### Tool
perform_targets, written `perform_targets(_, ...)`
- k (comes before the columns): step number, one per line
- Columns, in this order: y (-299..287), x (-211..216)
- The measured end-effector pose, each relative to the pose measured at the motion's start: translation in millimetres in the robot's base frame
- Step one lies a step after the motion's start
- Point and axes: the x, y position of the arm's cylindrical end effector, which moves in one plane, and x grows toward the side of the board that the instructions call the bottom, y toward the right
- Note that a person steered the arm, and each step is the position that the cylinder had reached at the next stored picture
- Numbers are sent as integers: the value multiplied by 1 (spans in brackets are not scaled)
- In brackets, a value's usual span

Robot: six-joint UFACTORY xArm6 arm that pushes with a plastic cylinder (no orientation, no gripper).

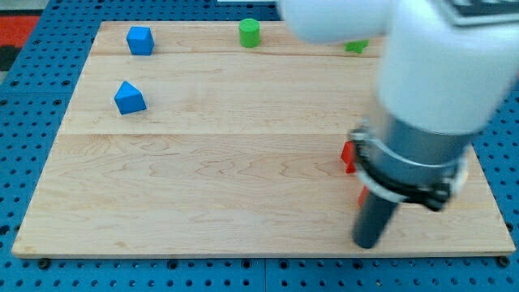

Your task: Slide red circle to the bottom of red star

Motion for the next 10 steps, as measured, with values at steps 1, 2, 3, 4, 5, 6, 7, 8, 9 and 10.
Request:
perform_targets(1, 35, -17)
perform_targets(2, 40, -28)
perform_targets(3, 37, -28)
perform_targets(4, 35, -28)
perform_targets(5, 35, -26)
perform_targets(6, 35, -18)
perform_targets(7, 35, -1)
perform_targets(8, 35, 5)
perform_targets(9, 35, 5)
perform_targets(10, 40, -4)
